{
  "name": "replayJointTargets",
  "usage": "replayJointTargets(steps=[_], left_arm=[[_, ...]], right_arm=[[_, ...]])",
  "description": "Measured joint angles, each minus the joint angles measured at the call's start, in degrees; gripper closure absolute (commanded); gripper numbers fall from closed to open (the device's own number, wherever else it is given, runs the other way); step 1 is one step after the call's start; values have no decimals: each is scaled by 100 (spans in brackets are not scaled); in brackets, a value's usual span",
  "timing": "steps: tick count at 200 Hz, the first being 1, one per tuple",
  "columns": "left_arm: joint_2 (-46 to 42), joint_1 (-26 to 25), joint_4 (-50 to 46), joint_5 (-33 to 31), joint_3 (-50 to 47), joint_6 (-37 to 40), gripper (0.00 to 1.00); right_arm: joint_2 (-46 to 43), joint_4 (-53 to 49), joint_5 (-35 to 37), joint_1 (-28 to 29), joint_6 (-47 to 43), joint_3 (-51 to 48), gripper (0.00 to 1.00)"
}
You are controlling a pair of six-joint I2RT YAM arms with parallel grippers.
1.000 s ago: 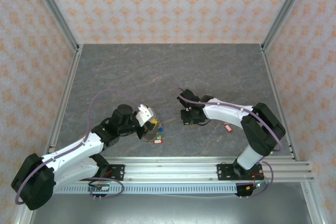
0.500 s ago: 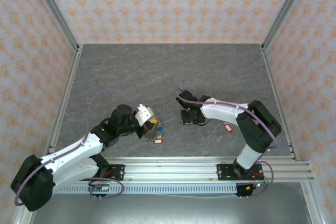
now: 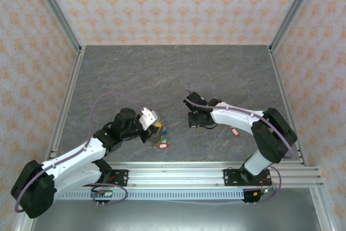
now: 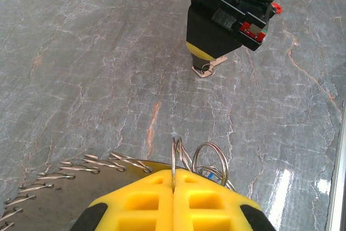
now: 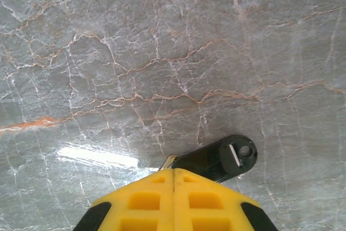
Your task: Put the keys on the keyring
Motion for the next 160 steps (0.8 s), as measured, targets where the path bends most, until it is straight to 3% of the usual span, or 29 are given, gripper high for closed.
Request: replayJointTargets(steps=[22,65,123,160], left_arm=[[0,0,0,0,0,0,100],[0,0,0,-2,0,0,100],[2,0,0,-24,0,0,100],[39,0,0,-24,0,0,100]], right_arm=[[-4,7,24,0,-28,-37,79],[442,-31,-81,0,-20,-4,75],[621,-28,-155,0,-28,243,92],[603,-35,-146,0,-101,251,98]])
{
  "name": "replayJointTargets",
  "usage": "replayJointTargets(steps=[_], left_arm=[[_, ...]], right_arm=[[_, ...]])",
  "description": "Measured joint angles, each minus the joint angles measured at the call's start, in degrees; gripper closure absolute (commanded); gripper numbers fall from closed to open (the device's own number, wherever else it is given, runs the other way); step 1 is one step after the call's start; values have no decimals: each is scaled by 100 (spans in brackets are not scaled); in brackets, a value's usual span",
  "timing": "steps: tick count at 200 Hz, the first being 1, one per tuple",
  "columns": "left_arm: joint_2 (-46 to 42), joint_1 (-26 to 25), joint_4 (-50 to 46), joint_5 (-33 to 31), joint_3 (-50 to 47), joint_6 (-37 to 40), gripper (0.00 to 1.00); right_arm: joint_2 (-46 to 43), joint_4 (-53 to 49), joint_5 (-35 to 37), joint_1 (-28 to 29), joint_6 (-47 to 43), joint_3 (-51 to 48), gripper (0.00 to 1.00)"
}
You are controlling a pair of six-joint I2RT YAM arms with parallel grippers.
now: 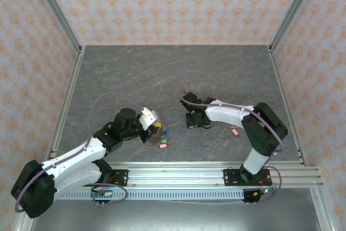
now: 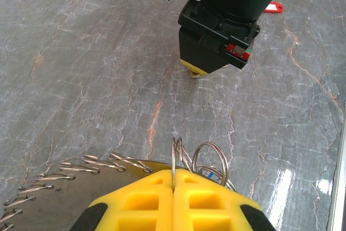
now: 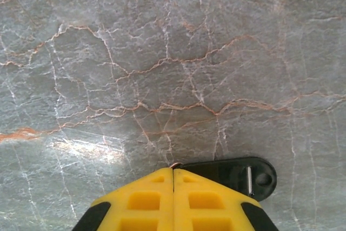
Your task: Put the keys on the keyring
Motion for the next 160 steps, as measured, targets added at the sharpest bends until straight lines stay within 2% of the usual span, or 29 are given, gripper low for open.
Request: replayJointTargets(steps=[103,160], left_arm=[[101,0,-9,-39,0,0,100],[127,0,-22,-105,0,0,100]], right_arm=[[-608,-70,273,0,-96,-164,97],[-219,-149,24,0,-247,-157,95]])
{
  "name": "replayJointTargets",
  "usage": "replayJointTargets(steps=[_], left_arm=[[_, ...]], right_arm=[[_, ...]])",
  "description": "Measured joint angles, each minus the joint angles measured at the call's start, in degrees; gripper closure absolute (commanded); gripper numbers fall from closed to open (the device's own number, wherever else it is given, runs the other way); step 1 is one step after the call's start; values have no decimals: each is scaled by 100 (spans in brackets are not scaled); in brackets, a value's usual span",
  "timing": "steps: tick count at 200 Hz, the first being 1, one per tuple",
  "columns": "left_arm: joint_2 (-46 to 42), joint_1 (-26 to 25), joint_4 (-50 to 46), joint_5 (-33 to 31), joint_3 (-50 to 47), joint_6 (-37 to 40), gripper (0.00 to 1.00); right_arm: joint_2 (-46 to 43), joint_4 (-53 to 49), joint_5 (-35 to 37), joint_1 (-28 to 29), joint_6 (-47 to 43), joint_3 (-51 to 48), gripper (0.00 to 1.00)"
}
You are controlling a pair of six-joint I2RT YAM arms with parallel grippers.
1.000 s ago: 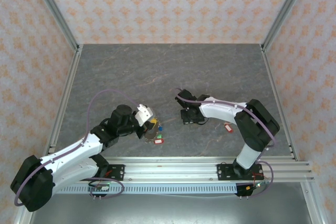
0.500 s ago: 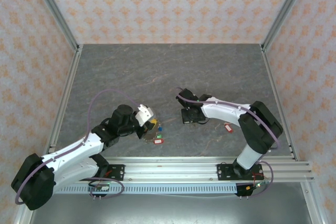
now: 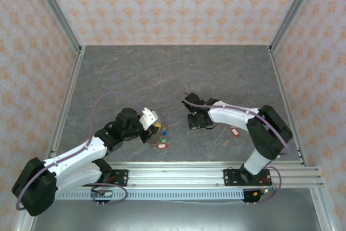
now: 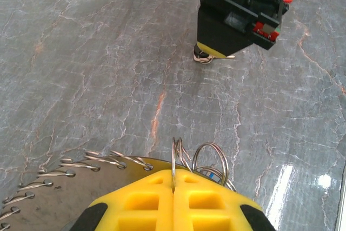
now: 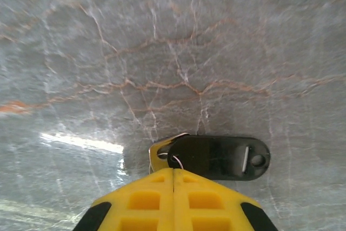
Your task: Put the keys on the keyring
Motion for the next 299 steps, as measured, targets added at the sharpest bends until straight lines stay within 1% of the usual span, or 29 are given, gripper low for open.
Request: replayJointTargets(steps=[74,114,143,173,232,299], left_arm=[[26,0,-2,-20,0,0,100],[26,0,-2,-20,0,0,100],[28,0,-2,-20,0,0,100],[66,0,2,-22,0,-2,100],[254,0,28,-22,0,-42,100],[262,0,28,-22,0,-42,100]], right_arm=[[85,0,-109,0,0,74,88],[136,-2,-140,0,2,107,87],[136,0,-140,0,4,109,91],[72,13,-138,0,4,103,93],[-129,136,-136,0,4,39,94],[-273,160,-63,0,4,9,95]])
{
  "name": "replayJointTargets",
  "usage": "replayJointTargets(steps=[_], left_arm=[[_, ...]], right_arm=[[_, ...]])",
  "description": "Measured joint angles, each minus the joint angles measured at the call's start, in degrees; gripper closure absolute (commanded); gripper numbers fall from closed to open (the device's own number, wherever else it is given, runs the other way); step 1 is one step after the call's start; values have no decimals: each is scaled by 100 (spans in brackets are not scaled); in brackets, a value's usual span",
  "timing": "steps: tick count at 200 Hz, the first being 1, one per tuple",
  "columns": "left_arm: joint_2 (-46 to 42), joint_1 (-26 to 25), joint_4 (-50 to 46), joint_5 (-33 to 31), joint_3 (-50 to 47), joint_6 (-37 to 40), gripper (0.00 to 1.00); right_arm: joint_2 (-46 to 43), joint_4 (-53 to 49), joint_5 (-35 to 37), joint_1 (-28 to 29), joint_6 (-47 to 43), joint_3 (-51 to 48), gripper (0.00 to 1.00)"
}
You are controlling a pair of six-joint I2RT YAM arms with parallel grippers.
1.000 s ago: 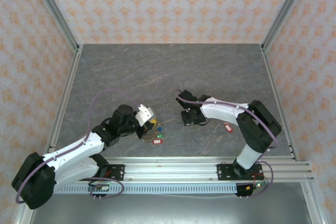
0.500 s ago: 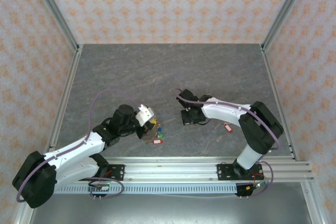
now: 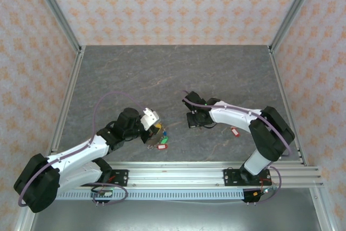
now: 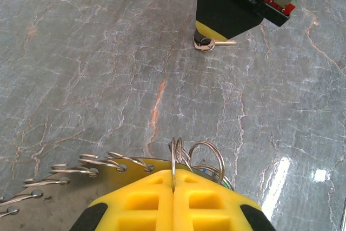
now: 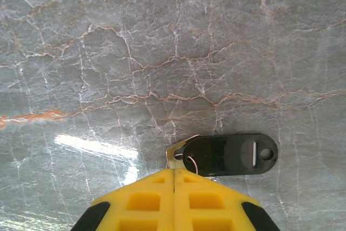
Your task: Put the keys on the keyring
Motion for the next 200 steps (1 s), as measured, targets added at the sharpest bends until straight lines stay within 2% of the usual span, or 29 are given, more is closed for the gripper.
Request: replayJointTargets(steps=[200], left_arm=[[103,0,22,0,0,0,100]], right_arm=[[-520,299,236,0,-2,-251,97]])
